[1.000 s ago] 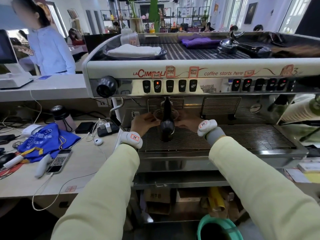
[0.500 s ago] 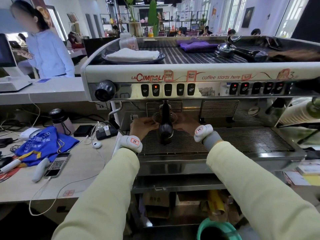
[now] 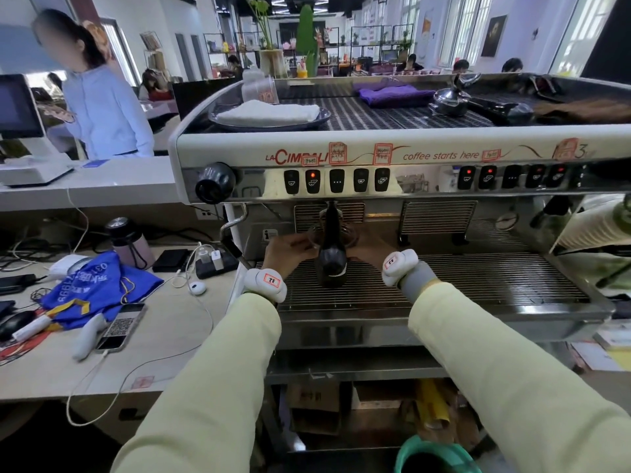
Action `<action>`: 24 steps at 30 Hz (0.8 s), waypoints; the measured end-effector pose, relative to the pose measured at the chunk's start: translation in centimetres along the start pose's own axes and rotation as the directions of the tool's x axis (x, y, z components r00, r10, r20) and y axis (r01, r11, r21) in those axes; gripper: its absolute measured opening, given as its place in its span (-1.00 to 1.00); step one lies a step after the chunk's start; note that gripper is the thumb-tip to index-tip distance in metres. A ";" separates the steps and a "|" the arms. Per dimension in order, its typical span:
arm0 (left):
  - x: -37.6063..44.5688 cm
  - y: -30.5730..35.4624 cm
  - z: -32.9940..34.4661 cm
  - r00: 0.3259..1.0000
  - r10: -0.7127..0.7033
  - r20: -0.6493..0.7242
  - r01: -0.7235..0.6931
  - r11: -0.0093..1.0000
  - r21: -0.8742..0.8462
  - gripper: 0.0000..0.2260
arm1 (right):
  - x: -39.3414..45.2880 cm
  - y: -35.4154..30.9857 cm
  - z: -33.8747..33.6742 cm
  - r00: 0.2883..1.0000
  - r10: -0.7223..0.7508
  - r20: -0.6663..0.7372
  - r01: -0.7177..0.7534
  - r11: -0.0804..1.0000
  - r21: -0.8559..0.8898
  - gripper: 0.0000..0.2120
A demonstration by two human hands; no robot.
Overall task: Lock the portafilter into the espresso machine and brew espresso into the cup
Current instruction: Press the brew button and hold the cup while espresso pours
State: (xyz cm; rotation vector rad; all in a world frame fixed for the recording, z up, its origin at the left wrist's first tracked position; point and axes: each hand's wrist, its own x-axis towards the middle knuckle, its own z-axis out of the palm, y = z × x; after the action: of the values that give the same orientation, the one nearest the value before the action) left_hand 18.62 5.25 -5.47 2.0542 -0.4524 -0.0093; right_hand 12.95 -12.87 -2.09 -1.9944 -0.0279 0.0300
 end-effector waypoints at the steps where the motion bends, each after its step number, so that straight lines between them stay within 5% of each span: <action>1: 0.0 0.0 0.0 1.000 0.000 -0.004 0.000 1.000 -0.001 -0.69 | -0.6 -0.6 0.1 0.998 -0.048 0.027 0.047 0.998 0.033 -0.46; 3: -0.1 0.1 -0.2 1.000 0.006 0.000 -0.006 1.000 0.008 -0.68 | -1.6 -0.7 -0.3 0.988 -0.149 0.034 0.147 0.988 0.050 -0.20; 4: -0.1 0.1 -0.4 1.000 0.010 0.001 -0.010 1.000 0.020 -0.68 | -1.7 -0.4 -0.4 0.986 -0.163 0.047 0.160 0.986 0.053 -0.24; 7: 0.0 0.3 -0.5 1.000 0.024 0.004 -0.024 0.999 0.038 -0.69 | -1.0 0.4 -0.8 0.993 -0.110 0.040 0.113 0.991 -0.071 -0.76; 9: 0.0 0.4 -0.4 1.000 0.028 0.002 -0.028 0.999 0.036 -0.69 | -0.1 1.1 -0.8 0.993 -0.119 0.022 0.121 0.980 -0.161 -0.86; 18: -0.1 0.3 -1.0 0.999 0.018 0.047 -0.017 1.000 -0.018 -0.69 | 0.0 1.6 -1.2 0.997 -0.080 -0.002 0.078 0.985 -0.152 -0.68; 20: 0.1 0.3 -0.6 0.999 0.017 0.040 -0.018 1.000 0.009 -0.72 | 0.0 1.3 -0.9 0.996 -0.089 -0.003 0.088 0.989 -0.118 -0.46; 23: 0.1 0.5 -0.6 0.999 0.016 0.044 -0.018 0.999 0.051 -0.73 | 0.7 1.6 -0.6 1.000 0.028 -0.003 -0.028 0.996 -0.081 0.40; 24: 0.2 0.6 -0.7 0.999 0.010 0.050 -0.012 0.999 0.045 -0.72 | 0.8 1.9 -0.7 1.000 0.019 0.002 -0.019 0.996 -0.084 0.43</action>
State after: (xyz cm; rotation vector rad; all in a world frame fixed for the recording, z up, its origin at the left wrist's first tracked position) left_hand 18.73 5.50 -4.64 2.1000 -0.4990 -0.0435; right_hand 13.83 -14.22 -3.51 -2.0788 -0.0125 0.0443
